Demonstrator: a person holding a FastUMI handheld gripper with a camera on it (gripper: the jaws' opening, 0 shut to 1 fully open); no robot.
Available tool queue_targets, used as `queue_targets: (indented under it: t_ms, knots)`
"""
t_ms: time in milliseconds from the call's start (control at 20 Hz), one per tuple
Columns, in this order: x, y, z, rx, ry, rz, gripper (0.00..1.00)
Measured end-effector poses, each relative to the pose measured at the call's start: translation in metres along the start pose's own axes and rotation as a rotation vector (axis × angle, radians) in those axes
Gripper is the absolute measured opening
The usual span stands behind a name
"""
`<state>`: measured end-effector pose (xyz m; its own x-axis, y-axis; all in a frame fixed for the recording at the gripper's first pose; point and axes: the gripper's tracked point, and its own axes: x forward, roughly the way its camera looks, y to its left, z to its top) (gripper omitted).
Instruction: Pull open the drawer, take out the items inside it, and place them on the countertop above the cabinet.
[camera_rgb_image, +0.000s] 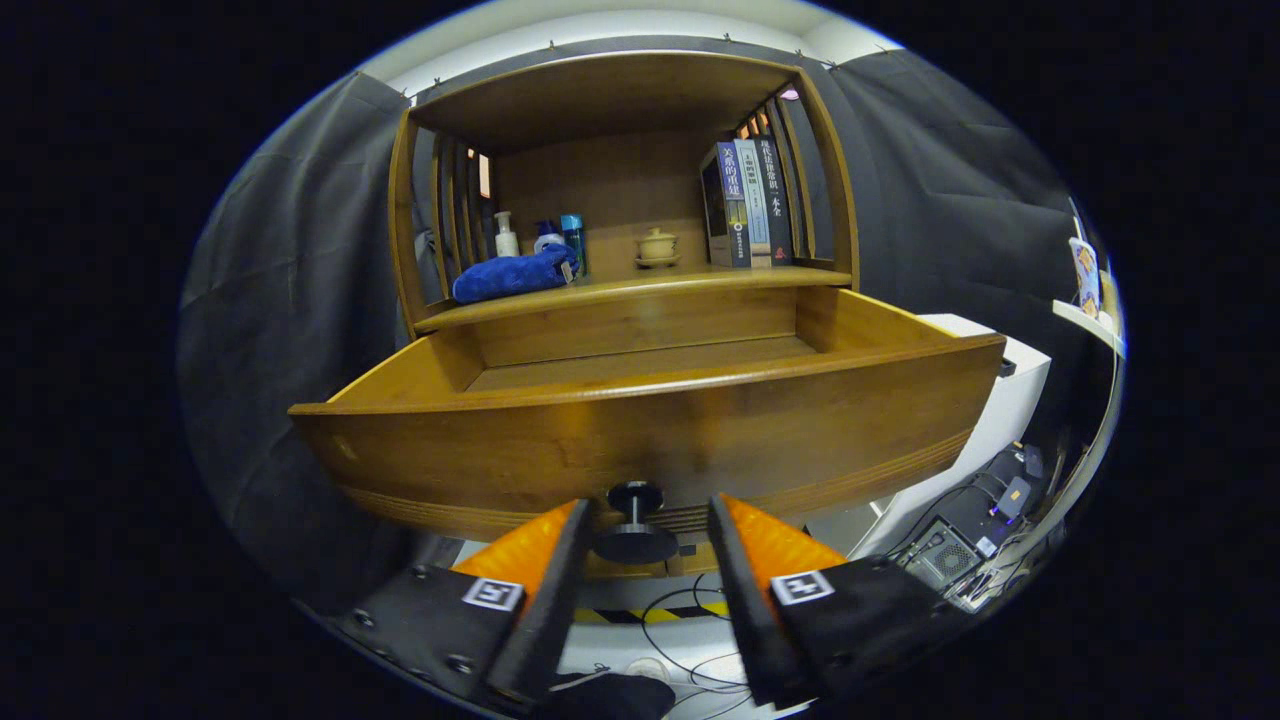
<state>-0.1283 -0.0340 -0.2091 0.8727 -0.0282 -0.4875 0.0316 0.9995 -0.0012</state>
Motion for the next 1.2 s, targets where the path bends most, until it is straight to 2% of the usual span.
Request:
queue_targets:
  t_ms: [300, 650, 850, 1200]
  knots:
    - [-0.017, 0.006, 0.058, 0.025, -0.066, 0.027, 0.99]
    - [-0.002, 0.004, 0.127, -0.008, -0.096, 0.038, 0.99]
    - [0.037, -0.004, 0.14, -0.051, -0.009, 0.02, 0.99]
    - [0.098, 0.004, 0.125, -0.146, 0.218, 0.024, 0.99]
